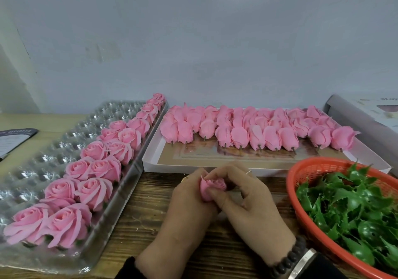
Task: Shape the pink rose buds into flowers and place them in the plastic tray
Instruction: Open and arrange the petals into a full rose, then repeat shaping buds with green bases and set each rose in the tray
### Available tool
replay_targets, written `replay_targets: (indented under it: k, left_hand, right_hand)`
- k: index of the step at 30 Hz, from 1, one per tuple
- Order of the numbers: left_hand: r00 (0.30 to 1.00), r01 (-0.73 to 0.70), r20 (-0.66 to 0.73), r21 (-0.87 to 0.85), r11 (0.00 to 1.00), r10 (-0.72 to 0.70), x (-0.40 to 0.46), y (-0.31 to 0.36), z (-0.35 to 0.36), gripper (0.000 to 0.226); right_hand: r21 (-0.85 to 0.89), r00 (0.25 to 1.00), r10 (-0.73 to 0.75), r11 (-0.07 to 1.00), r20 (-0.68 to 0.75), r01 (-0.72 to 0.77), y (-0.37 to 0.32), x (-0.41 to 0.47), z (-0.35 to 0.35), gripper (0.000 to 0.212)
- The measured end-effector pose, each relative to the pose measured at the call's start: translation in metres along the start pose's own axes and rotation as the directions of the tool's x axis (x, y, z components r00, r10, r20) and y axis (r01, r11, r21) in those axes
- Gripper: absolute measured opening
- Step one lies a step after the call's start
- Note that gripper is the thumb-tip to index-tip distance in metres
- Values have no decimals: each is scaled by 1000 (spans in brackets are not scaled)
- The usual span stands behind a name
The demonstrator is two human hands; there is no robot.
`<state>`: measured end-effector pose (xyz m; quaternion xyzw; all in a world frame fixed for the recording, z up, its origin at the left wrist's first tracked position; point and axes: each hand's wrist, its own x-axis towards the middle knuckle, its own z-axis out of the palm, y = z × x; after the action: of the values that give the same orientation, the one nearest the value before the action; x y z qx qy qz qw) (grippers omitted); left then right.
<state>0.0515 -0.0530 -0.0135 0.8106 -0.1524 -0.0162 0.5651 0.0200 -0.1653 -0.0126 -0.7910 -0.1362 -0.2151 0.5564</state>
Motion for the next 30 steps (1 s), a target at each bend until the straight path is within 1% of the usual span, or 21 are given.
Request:
replay_targets:
  k: [3, 5, 6, 8, 9, 10, 11, 13, 14, 16, 18, 20, 22, 23, 27, 30]
  left_hand:
    - [1000, -7, 21, -34, 999, 8, -1, 2, -1, 15]
    - [999, -28, 29, -73, 997, 30, -2, 5, 0, 17]
    - [999, -35, 22, -116, 993, 38, -3, 7, 0, 21]
    - [1000, -24, -18, -258, 966, 20, -3, 9, 0, 26]
    - [999, -11, -44, -335, 942, -4, -3, 8, 1, 21]
    - [997, 3, -69, -404, 915, -33, -2, 8, 1, 12]
    - [992, 16, -107, -461, 888, -73, -2, 7, 1, 9]
    - [974, 8, -184, -548, 837, -130, -1, 6, 2, 23]
    - [964, -12, -225, -579, 815, -146, -1, 7, 2, 24]
    - [952, -44, -262, -624, 780, -156, 0, 10, 2, 12]
    - [957, -42, -243, -658, 752, -159, -2, 13, 4, 9]
    - [967, -24, -203, -672, 741, -153, -3, 12, 7, 15]
    - [974, -7, -171, -671, 742, -145, -4, 13, 8, 24]
    - [977, 3, -154, -674, 739, -144, -5, 13, 9, 24]
    - [988, 34, -88, -686, 727, -130, -6, 13, 11, 10]
    - [991, 40, -64, -692, 720, -117, -6, 13, 11, 11]
  right_hand:
    - [-84, 998, -55, 995, 40, 58, -2, -1, 1, 18]
    - [-92, 997, -68, 993, 45, 72, -2, -1, 2, 15]
    - [-96, 996, -87, 991, 27, 89, -3, -1, 2, 16]
    - [-121, 990, -133, 984, -39, 127, -2, -2, 4, 22]
    - [-114, 990, -118, 988, -81, 109, -1, -3, 5, 26]
    - [-76, 990, -76, 995, -120, 67, 0, -3, 5, 29]
    - [-36, 988, -30, 999, -154, 25, 2, -3, 5, 33]
    - [-20, 981, 23, 999, -190, -28, 5, -3, 6, 40]
    - [-25, 982, 39, 999, -185, -44, 6, -3, 7, 41]
    - [-17, 989, 77, 997, -124, -80, 6, -2, 9, 44]
    - [28, 991, 131, 991, -32, -130, 5, -3, 13, 44]
    - [73, 985, 174, 982, 22, -175, 2, -3, 16, 41]
    - [138, 978, 207, 968, 20, -207, 1, -3, 18, 37]
    - [155, 975, 221, 963, 13, -220, 1, -3, 17, 36]
    - [140, 971, 239, 961, 13, -238, 1, -3, 15, 34]
    - [148, 973, 229, 961, 34, -232, 1, -3, 13, 37]
